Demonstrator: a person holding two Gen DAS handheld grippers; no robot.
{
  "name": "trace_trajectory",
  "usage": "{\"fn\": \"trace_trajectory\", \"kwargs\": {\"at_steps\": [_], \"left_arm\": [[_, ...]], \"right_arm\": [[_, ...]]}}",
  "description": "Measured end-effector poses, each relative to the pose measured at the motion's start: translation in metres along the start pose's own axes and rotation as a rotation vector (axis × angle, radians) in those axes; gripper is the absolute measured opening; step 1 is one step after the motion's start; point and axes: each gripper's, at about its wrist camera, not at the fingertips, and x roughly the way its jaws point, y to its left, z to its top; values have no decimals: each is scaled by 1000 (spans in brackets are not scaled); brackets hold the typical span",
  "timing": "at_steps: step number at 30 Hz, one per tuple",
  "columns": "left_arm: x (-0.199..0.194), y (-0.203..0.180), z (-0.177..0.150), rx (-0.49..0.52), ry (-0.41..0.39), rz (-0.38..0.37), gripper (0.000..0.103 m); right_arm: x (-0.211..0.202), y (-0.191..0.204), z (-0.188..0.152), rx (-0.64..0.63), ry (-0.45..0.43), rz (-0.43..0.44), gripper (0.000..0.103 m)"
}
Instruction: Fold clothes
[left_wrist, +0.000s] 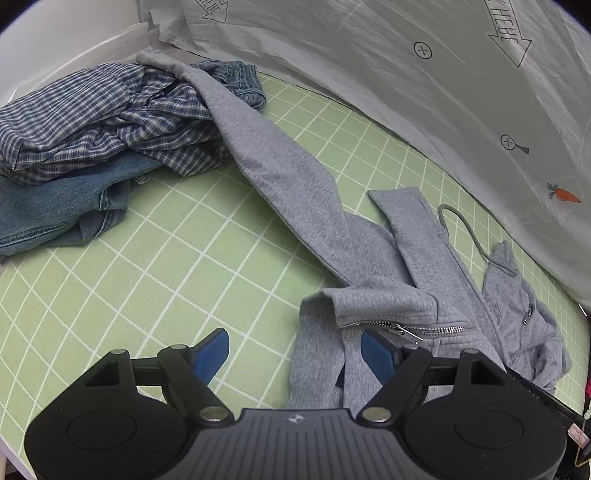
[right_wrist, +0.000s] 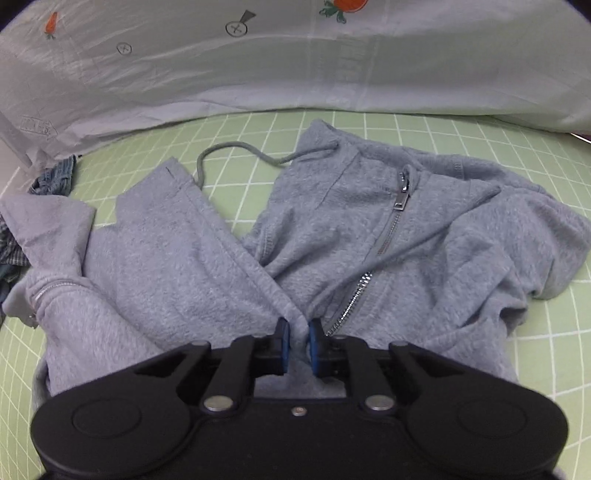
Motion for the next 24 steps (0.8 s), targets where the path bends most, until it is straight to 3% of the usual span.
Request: {"fn": "trace_trajectory", "kwargs": {"at_steps": [3, 7, 9, 12, 14, 15, 16, 17, 19, 22, 24], "left_arm": [[-2, 1, -5, -4, 7, -9, 79], [-12, 0, -17, 3, -4, -10, 79], [-20, 0, -25, 3, -14, -17, 79], [-30, 2, -36, 12, -36, -20, 79], [-36, 4, -46, 23, -45, 0, 79], [-39, 6, -51, 28, -45, 9, 79], [-41, 8, -55, 31, -45, 14, 79], [-44, 11, -61, 33, -47, 16, 80], [-49, 18, -70, 31, -52, 15, 82], [-55, 28, -80, 40, -57, 8, 85], [-57, 35, -84, 66, -56, 9, 86]], "right_arm": [[-38, -10, -4, 32, -107, -43, 8], [-103, -48, -2, 120, -294, -184, 8], [-133, -77, -3, 173, -380, -297, 8], [-159, -117, -8, 182, -410, -580, 8], [-164, -125, -14, 177, -359, -648, 10], [-166, -128, -17, 175, -334, -681, 20], [-168, -132, -20, 172, -308, -715, 43], [-171, -133, -24, 169, -292, -735, 55], [-169, -108, -35, 148, -316, -678, 80], [-154, -62, -50, 111, -319, -593, 98], [-138, -26, -59, 86, -302, -540, 100]]}}
